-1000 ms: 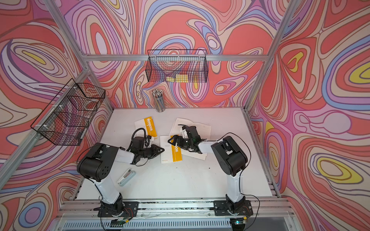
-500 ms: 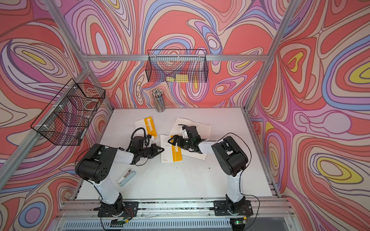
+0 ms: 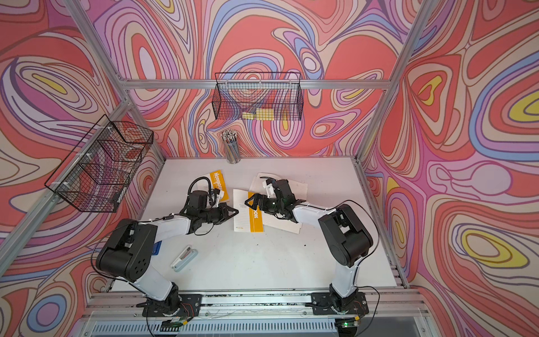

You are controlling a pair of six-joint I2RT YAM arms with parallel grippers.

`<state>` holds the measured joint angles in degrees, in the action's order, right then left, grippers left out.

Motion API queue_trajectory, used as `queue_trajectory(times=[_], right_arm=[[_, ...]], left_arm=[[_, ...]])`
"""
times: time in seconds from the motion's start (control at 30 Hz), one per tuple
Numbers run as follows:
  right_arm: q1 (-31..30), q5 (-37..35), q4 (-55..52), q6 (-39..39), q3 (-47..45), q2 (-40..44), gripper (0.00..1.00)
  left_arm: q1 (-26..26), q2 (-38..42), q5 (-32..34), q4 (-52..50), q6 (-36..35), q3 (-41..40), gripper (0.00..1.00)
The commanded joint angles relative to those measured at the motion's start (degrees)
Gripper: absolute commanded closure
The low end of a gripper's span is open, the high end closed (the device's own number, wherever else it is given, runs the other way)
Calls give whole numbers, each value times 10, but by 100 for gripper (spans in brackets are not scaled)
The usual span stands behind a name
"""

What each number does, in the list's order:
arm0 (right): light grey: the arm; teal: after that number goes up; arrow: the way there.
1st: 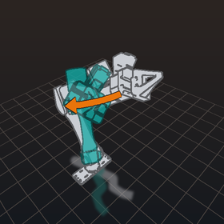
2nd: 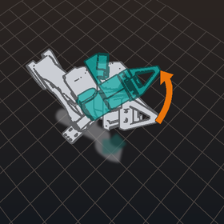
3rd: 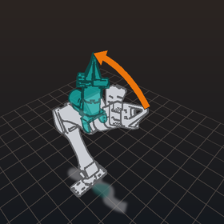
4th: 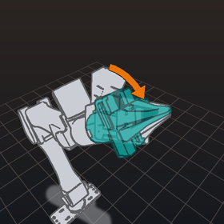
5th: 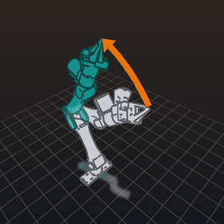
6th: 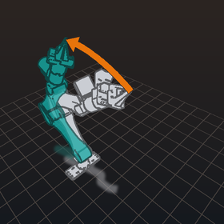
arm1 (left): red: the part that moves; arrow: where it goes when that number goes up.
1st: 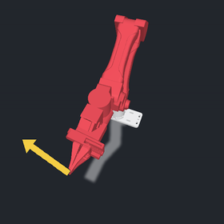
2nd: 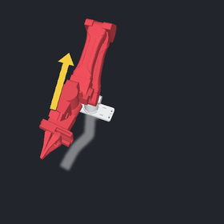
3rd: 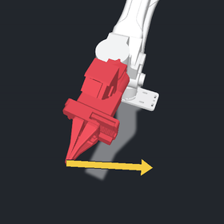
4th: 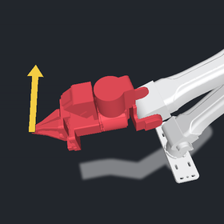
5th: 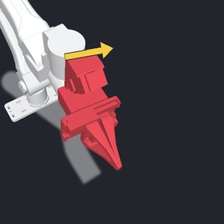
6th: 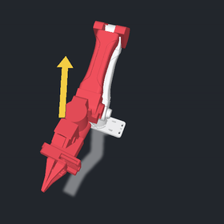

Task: Close the notebook
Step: Pick up the notebook at the notebook, then place the notebook at the notebook.

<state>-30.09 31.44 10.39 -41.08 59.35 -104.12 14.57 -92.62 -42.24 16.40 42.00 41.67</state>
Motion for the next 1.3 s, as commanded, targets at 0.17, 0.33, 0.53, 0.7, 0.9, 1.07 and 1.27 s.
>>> queue_trajectory(times=[0.17,0.33,0.53,0.7,0.9,1.07,1.27], right_arm=[[-2,1,-66,68,31,23,2],[3,10,-77,76,36,23,2],[18,9,-81,80,31,46,2],[37,16,-78,84,21,52,1],[50,31,-60,75,-1,51,2],[59,35,-54,73,-12,53,2],[71,37,-57,74,-20,62,2]], left_arm=[[-15,53,-10,-195,-67,106,100],[-38,64,-14,-250,-92,142,100],[-87,76,-27,-298,-117,177,100],[-130,62,-36,-355,-145,230,100],[-166,14,-34,-400,-167,300,100],[-180,-37,1,-433,-189,360,100],[-200,-84,13,-412,-176,391,100]])
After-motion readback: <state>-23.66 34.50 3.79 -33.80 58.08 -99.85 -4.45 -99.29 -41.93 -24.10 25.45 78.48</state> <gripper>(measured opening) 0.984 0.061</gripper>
